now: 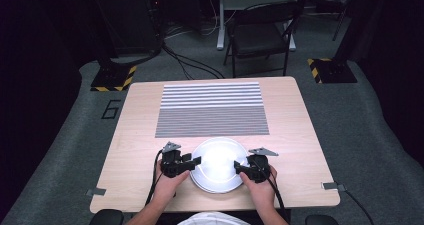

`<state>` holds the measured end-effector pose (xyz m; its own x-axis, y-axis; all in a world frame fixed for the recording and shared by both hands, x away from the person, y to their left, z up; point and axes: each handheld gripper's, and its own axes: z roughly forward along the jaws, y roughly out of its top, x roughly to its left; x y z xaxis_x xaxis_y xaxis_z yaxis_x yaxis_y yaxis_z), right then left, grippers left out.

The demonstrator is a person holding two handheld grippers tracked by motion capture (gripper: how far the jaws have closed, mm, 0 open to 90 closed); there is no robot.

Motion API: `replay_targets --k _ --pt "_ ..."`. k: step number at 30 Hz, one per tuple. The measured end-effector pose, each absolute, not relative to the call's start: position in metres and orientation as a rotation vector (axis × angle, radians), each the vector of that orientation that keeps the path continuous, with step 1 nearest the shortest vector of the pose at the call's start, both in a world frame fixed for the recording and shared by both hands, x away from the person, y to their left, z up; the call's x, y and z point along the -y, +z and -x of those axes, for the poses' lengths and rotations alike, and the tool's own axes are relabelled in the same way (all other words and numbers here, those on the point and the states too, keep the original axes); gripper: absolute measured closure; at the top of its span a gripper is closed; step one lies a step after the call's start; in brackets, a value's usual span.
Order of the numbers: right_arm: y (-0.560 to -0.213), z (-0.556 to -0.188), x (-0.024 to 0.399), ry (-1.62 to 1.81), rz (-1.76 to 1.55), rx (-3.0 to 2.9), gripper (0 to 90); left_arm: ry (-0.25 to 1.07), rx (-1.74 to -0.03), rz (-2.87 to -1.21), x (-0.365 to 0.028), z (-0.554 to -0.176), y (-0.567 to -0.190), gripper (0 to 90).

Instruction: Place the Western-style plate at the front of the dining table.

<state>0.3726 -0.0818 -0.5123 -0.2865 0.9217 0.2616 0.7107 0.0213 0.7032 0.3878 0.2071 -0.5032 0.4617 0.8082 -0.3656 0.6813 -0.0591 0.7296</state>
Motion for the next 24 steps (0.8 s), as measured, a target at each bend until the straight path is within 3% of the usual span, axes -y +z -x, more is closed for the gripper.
replay_targets --k 24 --pt "-0.493 -0.392 0.108 1.108 -1.736 -1.983 43.2 0.108 -1.26 -1.806 -0.178 -0.403 -0.51 47.9"
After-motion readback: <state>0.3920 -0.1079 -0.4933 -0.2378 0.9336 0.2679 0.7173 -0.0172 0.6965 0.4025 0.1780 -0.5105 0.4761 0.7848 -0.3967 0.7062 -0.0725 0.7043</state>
